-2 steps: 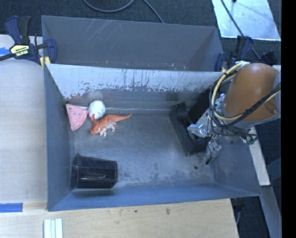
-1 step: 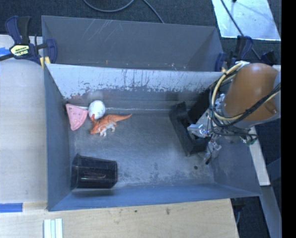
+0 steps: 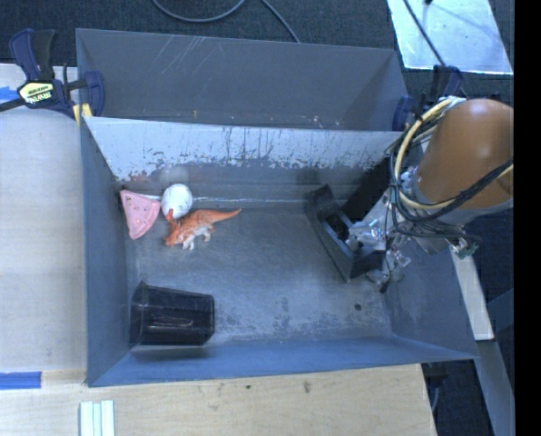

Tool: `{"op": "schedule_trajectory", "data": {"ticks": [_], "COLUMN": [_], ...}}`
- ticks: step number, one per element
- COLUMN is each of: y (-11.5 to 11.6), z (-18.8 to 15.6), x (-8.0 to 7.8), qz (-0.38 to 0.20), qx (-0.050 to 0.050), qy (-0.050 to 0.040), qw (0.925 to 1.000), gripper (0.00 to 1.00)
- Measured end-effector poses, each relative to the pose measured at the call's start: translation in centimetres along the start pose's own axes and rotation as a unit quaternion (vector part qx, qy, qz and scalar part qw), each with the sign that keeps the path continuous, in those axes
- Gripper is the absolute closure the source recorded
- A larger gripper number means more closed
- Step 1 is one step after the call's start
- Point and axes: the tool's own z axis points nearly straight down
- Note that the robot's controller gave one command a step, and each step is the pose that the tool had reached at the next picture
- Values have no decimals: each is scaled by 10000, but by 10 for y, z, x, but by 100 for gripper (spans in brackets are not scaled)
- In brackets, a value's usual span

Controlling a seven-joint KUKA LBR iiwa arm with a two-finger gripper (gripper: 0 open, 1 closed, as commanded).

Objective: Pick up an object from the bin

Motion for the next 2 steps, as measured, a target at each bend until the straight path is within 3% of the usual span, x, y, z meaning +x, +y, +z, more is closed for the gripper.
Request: {"op": "schedule_trajectory", "data": {"ticks": [1,2], "y": [1,-1], "z": [-59,-80], "x": [0,-3], "qz": [38,116], "qx": [-3,37], "qy": [7,-36], "qw": [10000,9999], "gripper": [100,100]}}
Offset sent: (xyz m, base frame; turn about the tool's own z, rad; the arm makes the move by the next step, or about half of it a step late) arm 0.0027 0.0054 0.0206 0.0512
